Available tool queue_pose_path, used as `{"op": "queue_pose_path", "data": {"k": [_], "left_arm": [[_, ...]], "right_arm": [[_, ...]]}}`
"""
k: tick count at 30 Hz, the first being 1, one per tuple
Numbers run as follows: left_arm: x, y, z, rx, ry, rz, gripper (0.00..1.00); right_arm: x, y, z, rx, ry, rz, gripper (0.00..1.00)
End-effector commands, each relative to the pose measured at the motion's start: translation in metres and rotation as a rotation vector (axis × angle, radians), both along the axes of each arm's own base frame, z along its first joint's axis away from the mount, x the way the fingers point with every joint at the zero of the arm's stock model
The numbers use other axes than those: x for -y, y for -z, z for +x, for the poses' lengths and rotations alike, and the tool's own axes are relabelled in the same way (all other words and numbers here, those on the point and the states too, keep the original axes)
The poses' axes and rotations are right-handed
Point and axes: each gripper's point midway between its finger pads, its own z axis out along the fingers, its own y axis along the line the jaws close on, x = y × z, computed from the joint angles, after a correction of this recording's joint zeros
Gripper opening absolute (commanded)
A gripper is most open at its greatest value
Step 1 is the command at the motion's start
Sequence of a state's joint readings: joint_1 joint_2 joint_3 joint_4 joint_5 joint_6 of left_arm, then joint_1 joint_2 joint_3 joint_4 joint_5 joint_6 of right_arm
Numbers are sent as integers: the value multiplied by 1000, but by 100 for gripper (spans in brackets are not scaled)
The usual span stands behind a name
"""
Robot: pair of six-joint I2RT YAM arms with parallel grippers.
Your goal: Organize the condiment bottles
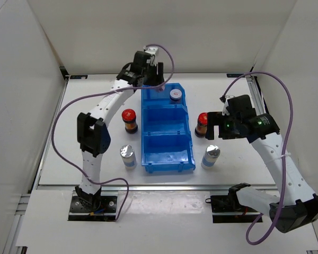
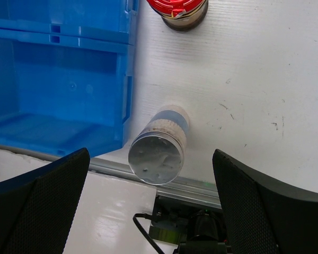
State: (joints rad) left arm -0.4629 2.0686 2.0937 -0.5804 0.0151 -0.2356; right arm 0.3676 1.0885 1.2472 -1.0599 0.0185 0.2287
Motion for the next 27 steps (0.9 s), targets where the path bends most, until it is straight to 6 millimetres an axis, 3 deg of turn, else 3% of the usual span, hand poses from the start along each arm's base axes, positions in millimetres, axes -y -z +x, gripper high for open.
{"op": "queue_pose_path", "data": {"k": [1, 6, 13, 16, 17, 20, 23, 24, 26, 27], "left_arm": [[6, 10, 3, -10, 3, 1, 34], [9, 47, 8, -65, -20, 38, 34], [8, 91, 15, -130, -43, 78, 46], [8, 101, 18, -137, -46, 96, 70], [8, 101, 18, -137, -46, 96, 84], [3, 103, 19, -141, -76, 107, 100], [-7, 74, 18, -91, -117, 109, 100], [-13, 48, 17, -46, -141, 99, 100], [-21, 21, 11, -8, -164, 91, 100], [-31, -9, 1, 31, -186, 80, 100]], "right_arm": [[0, -9, -3, 24, 3, 24, 100], [-2, -5, -8, 10, -7, 35, 100], [-2, 3, -12, -17, 16, 41, 100], [3, 15, -8, -53, 59, 6, 100], [5, 17, -6, -57, 67, -8, 100], [1, 27, 7, -65, 82, -15, 100], [-3, 36, 22, -88, 96, -27, 100], [-6, 33, 30, -71, 96, -19, 100], [-10, 39, 45, -77, 113, -28, 100], [-12, 42, 52, -85, 113, -32, 100]]}}
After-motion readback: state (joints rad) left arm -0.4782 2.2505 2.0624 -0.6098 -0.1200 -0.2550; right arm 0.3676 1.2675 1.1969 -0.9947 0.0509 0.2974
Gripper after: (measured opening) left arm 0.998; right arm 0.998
